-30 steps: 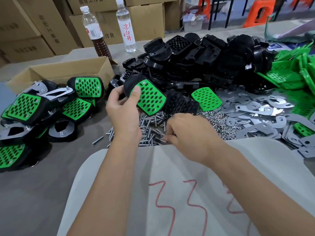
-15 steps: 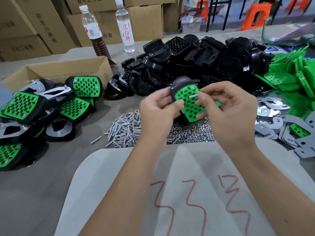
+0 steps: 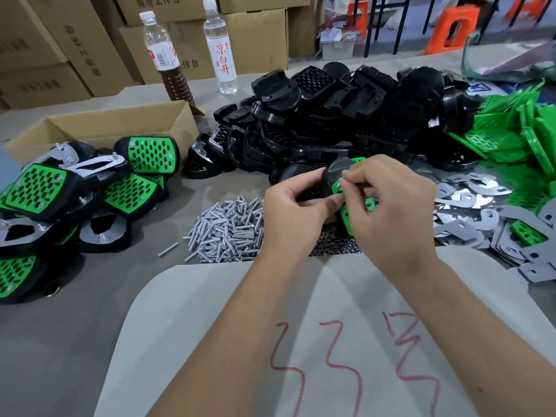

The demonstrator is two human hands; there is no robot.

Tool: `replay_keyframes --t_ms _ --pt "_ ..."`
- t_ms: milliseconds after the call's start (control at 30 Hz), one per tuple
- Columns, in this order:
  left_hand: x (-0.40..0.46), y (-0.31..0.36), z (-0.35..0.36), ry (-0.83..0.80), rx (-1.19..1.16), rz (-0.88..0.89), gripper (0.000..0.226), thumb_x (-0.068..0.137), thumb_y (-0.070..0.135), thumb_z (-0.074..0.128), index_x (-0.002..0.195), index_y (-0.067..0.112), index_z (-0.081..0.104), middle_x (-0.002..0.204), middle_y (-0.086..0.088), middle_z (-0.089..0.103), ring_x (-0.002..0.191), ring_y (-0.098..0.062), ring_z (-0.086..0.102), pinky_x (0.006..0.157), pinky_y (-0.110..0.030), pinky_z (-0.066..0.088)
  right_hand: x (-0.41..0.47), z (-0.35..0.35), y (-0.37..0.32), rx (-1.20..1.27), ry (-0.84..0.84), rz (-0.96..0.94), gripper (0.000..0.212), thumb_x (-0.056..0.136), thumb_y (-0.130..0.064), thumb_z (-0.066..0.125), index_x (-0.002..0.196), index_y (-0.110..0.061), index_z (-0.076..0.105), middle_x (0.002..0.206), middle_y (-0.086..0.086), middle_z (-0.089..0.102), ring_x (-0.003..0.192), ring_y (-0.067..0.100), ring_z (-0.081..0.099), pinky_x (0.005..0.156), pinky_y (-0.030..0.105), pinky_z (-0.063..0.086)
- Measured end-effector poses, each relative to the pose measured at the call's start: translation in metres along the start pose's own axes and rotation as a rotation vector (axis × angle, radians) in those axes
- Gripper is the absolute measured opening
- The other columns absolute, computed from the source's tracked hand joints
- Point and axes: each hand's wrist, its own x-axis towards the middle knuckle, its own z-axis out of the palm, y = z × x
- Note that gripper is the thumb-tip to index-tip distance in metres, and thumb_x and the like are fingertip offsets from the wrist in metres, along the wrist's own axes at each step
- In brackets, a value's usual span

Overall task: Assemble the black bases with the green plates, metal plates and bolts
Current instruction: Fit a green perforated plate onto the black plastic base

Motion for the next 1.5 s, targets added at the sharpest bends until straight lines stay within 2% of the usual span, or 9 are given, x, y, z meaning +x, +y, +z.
replay_keyframes --t_ms 333,567,733,833,900,1100,1233,1367,1500 --pt "-0.002 0.001 0.006 0.019 -0.050 -0.040 0.043 0.083 -0.016 0.072 0.118 0.009 0.077 0.102 -0.007 0.081 0.100 -0.031 0.077 0.091 -0.047 0.063 -0.007 0.006 -0.004 0.245 0.072 0.414 0.010 0.088 -0.005 0.077 0.084 -0.013 0.075 0.085 -0.004 0.073 0.082 0.014 0.073 0.079 0.041 0.061" --pt "0.004 0.018 -0.006 0.069 -0.123 -0.020 0.044 0.082 -0.022 0.067 0.118 0.003 0.074 0.113 -0.016 0.078 0.100 -0.028 0.074 0.086 -0.040 0.064 -0.002 0.004 -0.007 0.045 -0.167 0.177 0.020 0.099 -0.024 0.068 0.112 -0.016 0.081 0.112 0.004 0.064 0.108 0.025 0.048 0.096 0.020 0.037" --pt "0.017 0.044 -0.041 0.219 -0.184 0.027 0.042 0.087 -0.017 0.063 0.126 -0.003 0.069 0.114 -0.021 0.076 0.093 -0.026 0.076 0.074 -0.030 0.063 -0.003 0.006 -0.016 0.091 -0.141 0.086 0.023 0.095 -0.017 0.071 0.115 -0.007 0.074 0.104 0.004 0.064 0.094 0.018 0.053 0.083 0.034 0.047" --pt "0.022 0.051 -0.065 0.342 -0.337 0.005 0.035 0.092 -0.014 0.057 0.117 0.005 0.070 0.094 -0.007 0.080 0.082 -0.015 0.077 0.068 -0.021 0.059 -0.007 0.014 -0.029 0.061 -0.506 0.073 0.004 0.094 -0.018 0.075 0.095 -0.014 0.074 0.089 0.000 0.064 0.080 0.016 0.057 0.077 0.042 0.051" --pt "0.025 0.050 -0.073 0.409 -0.439 -0.032 0.034 0.094 -0.012 0.055 0.120 0.008 0.066 0.092 -0.006 0.079 0.080 -0.013 0.076 0.067 -0.019 0.058 -0.010 0.025 -0.039 -0.116 -0.803 0.084 0.017 0.098 -0.038 0.069 0.101 -0.021 0.070 0.102 -0.002 0.061 0.093 0.026 0.063 0.082 0.044 0.053" --pt "0.027 0.043 -0.072 0.423 -0.490 -0.116 0.028 0.094 -0.012 0.059 0.107 0.013 0.059 0.081 -0.007 0.078 0.076 -0.016 0.077 0.067 -0.023 0.060 -0.003 0.030 -0.050 -0.232 -0.924 0.110 0.022 0.102 -0.043 0.060 0.095 -0.023 0.059 0.111 -0.001 0.056 0.103 0.032 0.064 0.084 0.045 0.052" --pt "0.030 0.042 -0.070 0.421 -0.462 -0.133 0.028 0.096 -0.008 0.056 0.109 0.016 0.059 0.080 -0.006 0.079 0.071 -0.015 0.077 0.060 -0.021 0.058 -0.007 0.026 -0.038 -0.026 -0.795 0.155 0.017 0.103 -0.030 0.061 0.090 -0.021 0.057 0.094 -0.007 0.059 0.087 0.015 0.058 0.082 0.038 0.049" --pt "0.028 0.039 -0.062 0.430 -0.351 -0.163 0.033 0.098 -0.002 0.059 0.129 0.008 0.060 0.105 -0.014 0.078 0.095 -0.023 0.076 0.069 -0.025 0.060 -0.008 0.014 -0.025 0.262 -0.513 0.288 0.019 0.095 -0.008 0.071 0.079 -0.010 0.060 0.062 -0.010 0.055 0.056 0.009 0.050 0.056 0.017 0.036" --pt "0.022 0.035 -0.046 0.446 -0.214 -0.122 0.016 0.097 0.004 0.065 0.109 0.015 0.068 0.101 -0.015 0.071 0.080 -0.021 0.062 0.067 -0.026 0.060 -0.006 0.008 -0.016 0.508 -0.334 0.438 0.017 0.092 -0.003 0.070 0.077 -0.007 0.062 0.063 0.004 0.063 0.046 0.018 0.058 0.043 0.038 0.046"
